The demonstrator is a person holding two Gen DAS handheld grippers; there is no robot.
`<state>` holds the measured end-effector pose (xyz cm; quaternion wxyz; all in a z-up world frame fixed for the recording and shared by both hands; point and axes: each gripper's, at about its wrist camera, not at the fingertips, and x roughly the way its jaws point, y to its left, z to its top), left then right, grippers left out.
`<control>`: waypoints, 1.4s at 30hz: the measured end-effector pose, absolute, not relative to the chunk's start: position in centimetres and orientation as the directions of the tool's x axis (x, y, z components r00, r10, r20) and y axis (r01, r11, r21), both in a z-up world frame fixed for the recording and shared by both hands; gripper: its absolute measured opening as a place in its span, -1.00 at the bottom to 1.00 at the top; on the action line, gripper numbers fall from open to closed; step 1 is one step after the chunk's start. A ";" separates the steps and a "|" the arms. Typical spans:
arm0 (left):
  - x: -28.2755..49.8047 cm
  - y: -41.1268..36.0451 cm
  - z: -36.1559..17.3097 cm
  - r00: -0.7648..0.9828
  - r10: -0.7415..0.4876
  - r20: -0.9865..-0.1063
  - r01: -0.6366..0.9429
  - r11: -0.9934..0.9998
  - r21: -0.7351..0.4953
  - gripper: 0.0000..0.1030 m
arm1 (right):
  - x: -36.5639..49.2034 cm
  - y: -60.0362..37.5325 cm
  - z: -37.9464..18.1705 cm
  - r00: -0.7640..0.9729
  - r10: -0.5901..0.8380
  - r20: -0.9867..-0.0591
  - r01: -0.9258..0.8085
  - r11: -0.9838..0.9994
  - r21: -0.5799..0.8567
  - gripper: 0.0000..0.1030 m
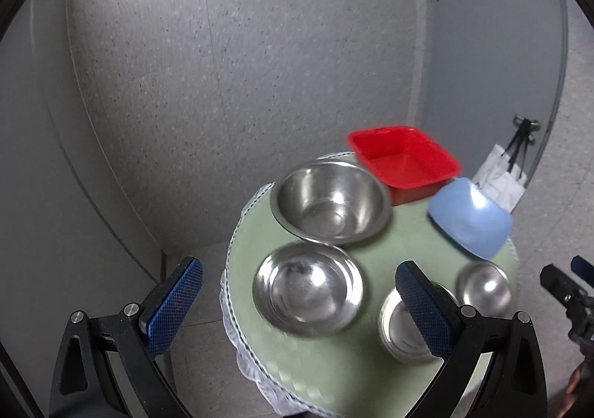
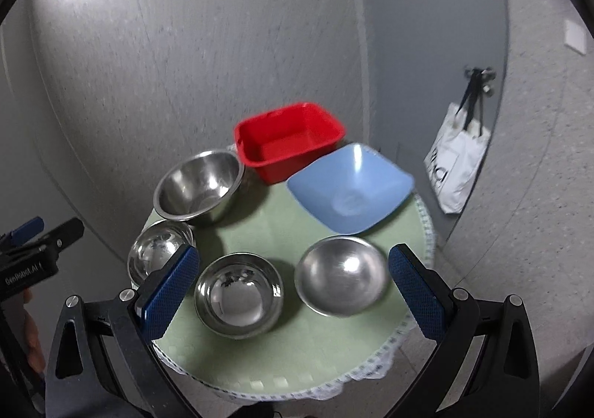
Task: Organize plates and bowls
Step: 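Reach the right tool to the large steel bowl and grasp its rim, then lift the large steel bowl with the right tool and lower it into the red basket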
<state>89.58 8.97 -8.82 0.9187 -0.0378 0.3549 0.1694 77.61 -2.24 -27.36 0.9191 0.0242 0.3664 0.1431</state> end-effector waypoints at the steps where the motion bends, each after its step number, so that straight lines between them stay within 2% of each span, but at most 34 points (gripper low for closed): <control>1: 90.4 9.8 -9.0 0.686 0.287 -0.668 -0.339 0.939 0.055 0.99 | 78.6 -1.5 -27.9 0.676 0.288 -0.678 -0.251 0.955 0.156 1.00; 6: 98.6 14.9 -12.0 0.647 0.278 -0.710 -0.321 0.944 0.077 0.99 | 83.6 2.3 -30.4 0.612 0.296 -0.733 -0.251 0.952 0.174 1.00; 14: 112.3 22.9 -18.2 0.563 0.253 -0.786 -0.284 0.953 0.104 0.99 | 92.1 8.4 -34.4 0.522 0.231 -0.821 -0.159 0.972 0.172 1.00; 19: 119.4 26.1 -22.6 0.512 0.220 -0.830 -0.208 0.970 0.129 0.88 | 96.4 11.8 -36.9 0.480 0.174 -0.860 -0.114 0.984 0.135 1.00; 22: 121.4 27.0 -25.3 0.474 0.200 -0.857 -0.180 0.975 0.128 0.65 | 98.1 13.4 -38.4 0.459 0.139 -0.877 -0.114 0.989 0.097 0.99; 23: 122.1 27.1 -26.2 0.459 0.185 -0.869 -0.171 0.978 0.117 0.49 | 98.6 13.8 -39.1 0.444 0.133 -0.886 -0.116 0.989 0.090 0.93; 25: 122.6 27.2 -27.4 0.443 0.160 -0.882 -0.155 0.983 0.101 0.41 | 99.4 14.3 -40.2 0.409 0.140 -0.902 -0.116 0.988 0.101 0.73; 26: 123.1 27.5 -28.1 0.435 0.153 -0.887 -0.149 0.984 0.097 0.33 | 99.8 14.5 -40.8 0.389 0.147 -0.909 -0.114 0.987 0.111 0.57; 28: 124.0 27.8 -29.4 0.421 0.136 -0.897 -0.140 0.987 0.084 0.11 | 100.3 14.7 -41.8 0.358 0.156 -0.920 -0.113 0.986 0.124 0.38; 30: 124.6 28.1 -30.0 0.413 0.103 -0.905 -0.128 0.990 0.054 -0.06 | 100.7 15.1 -42.5 0.332 0.180 -0.926 -0.117 0.982 0.149 0.05; 31: 124.7 28.4 -30.2 0.413 0.081 -0.907 -0.121 0.992 0.034 -0.12 | 100.8 15.2 -42.7 0.320 0.192 -0.928 -0.124 0.979 0.160 -0.03; 33: 124.8 28.7 -30.4 0.419 0.026 -0.908 -0.096 0.995 -0.016 -0.48 | 100.9 15.8 -43.0 0.299 0.231 -0.926 -0.143 0.970 0.196 -0.37; 34: 124.4 28.9 -30.2 0.422 0.016 -0.906 -0.095 0.995 -0.027 -0.58 | 101.0 16.1 -43.0 0.292 0.240 -0.926 -0.153 0.967 0.202 -0.46; 35: 124.6 29.0 -30.5 0.421 0.010 -0.907 -0.086 0.996 -0.029 -0.65 | 100.9 16.6 -43.0 0.288 0.254 -0.923 -0.169 0.963 0.212 -0.66; 42: 123.0 31.6 -29.9 0.466 0.031 -0.884 -0.130 0.991 -0.034 -0.71 | 100.2 17.5 -42.6 0.277 0.297 -0.914 -0.217 0.946 0.241 -0.67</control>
